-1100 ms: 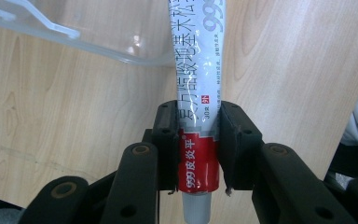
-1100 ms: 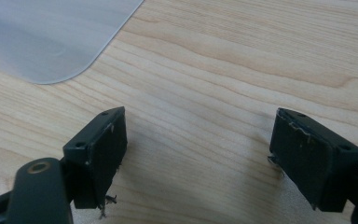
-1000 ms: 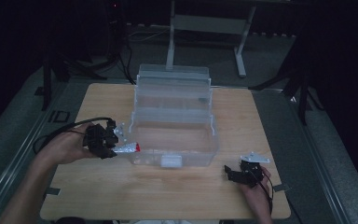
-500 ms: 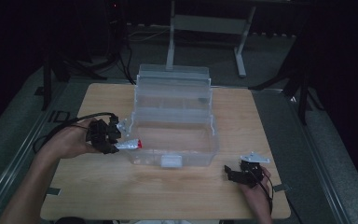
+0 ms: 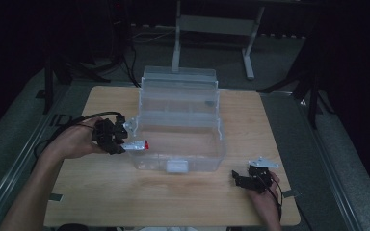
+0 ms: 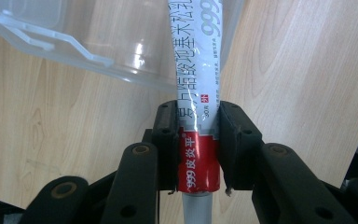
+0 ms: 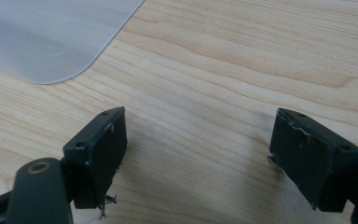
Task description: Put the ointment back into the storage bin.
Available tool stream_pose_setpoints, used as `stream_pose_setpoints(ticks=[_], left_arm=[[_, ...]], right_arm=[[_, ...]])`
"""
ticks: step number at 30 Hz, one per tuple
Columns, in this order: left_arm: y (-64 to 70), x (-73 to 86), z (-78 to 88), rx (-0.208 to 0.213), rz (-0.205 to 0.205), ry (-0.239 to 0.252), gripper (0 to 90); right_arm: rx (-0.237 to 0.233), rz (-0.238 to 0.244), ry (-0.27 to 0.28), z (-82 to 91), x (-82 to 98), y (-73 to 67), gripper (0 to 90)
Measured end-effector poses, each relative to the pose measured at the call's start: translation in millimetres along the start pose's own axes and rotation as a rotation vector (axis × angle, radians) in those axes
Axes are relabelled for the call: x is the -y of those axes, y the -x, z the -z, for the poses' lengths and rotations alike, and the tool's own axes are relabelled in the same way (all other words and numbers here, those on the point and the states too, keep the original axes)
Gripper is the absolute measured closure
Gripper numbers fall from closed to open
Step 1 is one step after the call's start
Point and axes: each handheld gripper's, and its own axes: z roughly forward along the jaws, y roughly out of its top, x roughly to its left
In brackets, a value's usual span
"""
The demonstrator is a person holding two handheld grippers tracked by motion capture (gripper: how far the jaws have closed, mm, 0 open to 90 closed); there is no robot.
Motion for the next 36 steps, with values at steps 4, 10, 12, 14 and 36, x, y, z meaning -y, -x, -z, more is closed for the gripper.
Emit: stream_pose_setpoints(ticks=[4, 10, 12, 14, 36], left_arm=[[-1.2, -2.1, 0.0, -0.001, -0.003, -0.002, 70.5], [-2.9, -5.8, 0.4, -0.006, -0.011, -0.004, 70.5], [-3.4, -7.1, 0.7, -0.004, -0.013, 0.001, 70.5], [-3.9, -8.3, 0.4, -0.005, -0.015, 0.002, 70.5], [-9.7, -20.1, -1.9, -0.006, -0.033, 0.017, 70.6]], right_arm=[[0.0, 0.0, 0.0, 0.0, 0.0, 0.0, 18.6], [0.0, -0.001, 0.001, -0.1, 0.0, -0.1, 18.6], [0.0, -0.001, 0.001, -0.1, 0.0, -0.1, 18.6], [0.0, -0.001, 0.0, 0.0, 0.0, 0.0, 18.6], [0.0, -0.001, 0.001, -0.1, 0.0, -0.1, 18.6]])
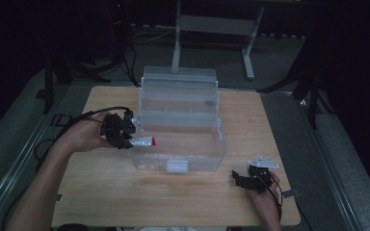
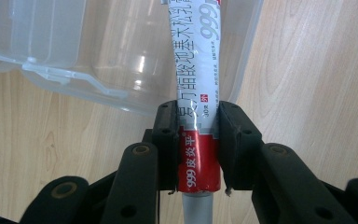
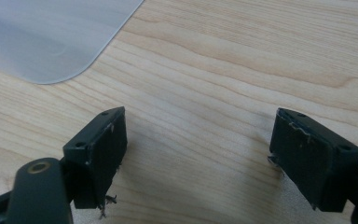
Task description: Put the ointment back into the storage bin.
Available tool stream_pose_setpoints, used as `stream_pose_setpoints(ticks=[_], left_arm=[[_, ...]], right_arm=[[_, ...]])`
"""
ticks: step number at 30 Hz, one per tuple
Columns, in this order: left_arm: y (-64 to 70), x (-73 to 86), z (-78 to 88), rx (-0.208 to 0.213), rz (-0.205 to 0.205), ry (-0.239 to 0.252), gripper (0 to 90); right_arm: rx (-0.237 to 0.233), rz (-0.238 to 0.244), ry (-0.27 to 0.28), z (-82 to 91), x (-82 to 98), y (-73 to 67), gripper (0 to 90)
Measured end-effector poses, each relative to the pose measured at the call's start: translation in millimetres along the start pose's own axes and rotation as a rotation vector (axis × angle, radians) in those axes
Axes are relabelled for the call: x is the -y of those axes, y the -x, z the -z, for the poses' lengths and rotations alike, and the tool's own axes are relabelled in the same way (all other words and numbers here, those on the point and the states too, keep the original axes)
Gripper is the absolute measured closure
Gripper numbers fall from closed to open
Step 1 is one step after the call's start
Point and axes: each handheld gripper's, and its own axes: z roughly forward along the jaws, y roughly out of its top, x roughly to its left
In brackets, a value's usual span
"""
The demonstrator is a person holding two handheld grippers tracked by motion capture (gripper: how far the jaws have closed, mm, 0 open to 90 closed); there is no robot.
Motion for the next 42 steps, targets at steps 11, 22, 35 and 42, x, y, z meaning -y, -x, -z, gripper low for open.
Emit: stream_pose_setpoints(ticks=[11, 22, 35, 42], left_arm=[[-2.1, -5.8, -0.1, 0.014, -0.015, 0.003, 70.5], [-4.5, -15.7, -4.0, 0.035, -0.027, 0.0, 70.5], [-8.0, -20.6, -9.1, 0.051, -0.031, 0.0, 70.5], [-9.8, -22.6, -12.6, 0.062, -0.033, -0.007, 70.5]], right_arm=[[-0.001, 0.001, 0.0, -0.1, -0.1, 0.1, 18.3], [-0.003, 0.003, 0.001, -0.3, -0.2, 0.1, 18.3], [-0.003, 0.003, 0.001, -0.3, -0.2, 0.1, 18.3], [-0.002, 0.004, 0.001, -0.3, -0.1, 0.1, 18.3]])
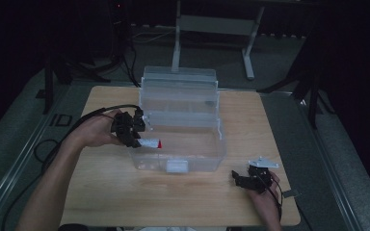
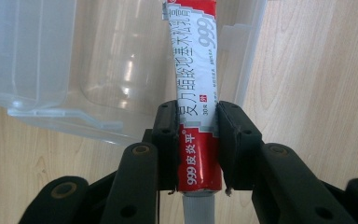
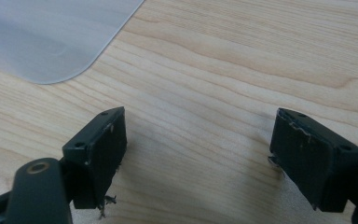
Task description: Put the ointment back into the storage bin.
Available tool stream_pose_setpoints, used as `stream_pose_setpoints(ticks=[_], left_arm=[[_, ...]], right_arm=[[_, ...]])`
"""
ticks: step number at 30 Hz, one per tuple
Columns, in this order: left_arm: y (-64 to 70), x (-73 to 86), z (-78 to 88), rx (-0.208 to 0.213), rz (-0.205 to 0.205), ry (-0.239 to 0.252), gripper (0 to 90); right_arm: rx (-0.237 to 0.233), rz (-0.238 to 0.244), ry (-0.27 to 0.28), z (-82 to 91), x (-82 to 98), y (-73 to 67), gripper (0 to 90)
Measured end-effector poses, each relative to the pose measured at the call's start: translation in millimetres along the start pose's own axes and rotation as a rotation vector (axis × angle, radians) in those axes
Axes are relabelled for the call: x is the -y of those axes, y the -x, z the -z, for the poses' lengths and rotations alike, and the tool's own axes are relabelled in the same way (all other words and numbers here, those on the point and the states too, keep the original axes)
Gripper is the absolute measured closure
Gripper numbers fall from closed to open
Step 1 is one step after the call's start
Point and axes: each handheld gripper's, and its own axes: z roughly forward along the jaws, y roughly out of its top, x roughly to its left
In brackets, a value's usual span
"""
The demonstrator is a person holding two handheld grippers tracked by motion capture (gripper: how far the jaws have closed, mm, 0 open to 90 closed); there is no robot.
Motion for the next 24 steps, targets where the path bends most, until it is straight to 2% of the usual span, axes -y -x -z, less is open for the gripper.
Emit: stream_pose_setpoints(ticks=[24], left_arm=[[-0.8, -12.4, -14.5, 0.008, -0.012, -0.024, 70.5]], right_arm=[[0.0, 0.0, 0.0, 0.0, 0.0, 0.0, 18.3]])
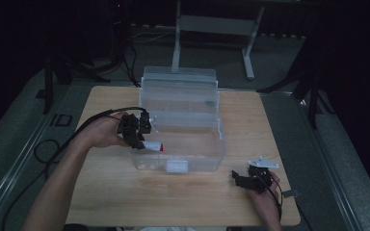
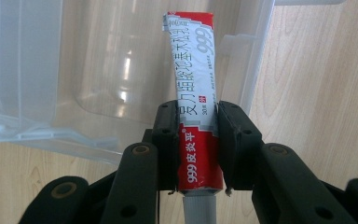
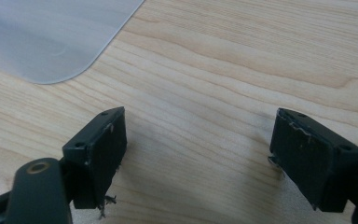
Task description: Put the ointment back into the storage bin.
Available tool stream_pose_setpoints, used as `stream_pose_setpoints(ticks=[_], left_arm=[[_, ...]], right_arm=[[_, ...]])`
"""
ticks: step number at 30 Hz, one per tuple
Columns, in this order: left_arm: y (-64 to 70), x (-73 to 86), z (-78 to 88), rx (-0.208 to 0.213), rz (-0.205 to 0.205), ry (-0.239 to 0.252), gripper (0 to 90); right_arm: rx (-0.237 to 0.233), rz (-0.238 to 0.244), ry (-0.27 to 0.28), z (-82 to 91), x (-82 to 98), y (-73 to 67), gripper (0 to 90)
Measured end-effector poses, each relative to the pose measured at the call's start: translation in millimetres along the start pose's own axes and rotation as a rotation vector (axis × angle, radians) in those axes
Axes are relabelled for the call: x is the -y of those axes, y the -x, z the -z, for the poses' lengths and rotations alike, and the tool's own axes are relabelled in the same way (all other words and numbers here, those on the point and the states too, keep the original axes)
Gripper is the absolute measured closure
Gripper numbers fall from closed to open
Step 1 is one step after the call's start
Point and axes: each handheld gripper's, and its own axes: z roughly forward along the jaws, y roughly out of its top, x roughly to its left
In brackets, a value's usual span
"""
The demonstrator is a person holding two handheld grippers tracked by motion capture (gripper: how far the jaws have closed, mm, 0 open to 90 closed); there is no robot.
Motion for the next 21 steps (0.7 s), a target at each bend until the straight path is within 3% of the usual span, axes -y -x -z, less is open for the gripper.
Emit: stream_pose_setpoints(ticks=[12, 15, 21], left_arm=[[-0.3, -8.0, -7.8, -0.02, -0.012, -0.026, 69.7], [-2.8, -8.2, -6.0, -0.016, 0.016, -0.003, 61.0], [-4.0, -4.3, -0.7, -0.035, 0.027, -0.002, 59.7]], right_arm=[[0.0, 0.0, 0.0, 0.0, 0.0, 0.0, 18.3], [0.0, 0.0, 0.0, 0.0, 0.0, 0.0, 18.3], [-0.002, 0.002, -0.001, -0.1, -0.1, -0.1, 18.0]])
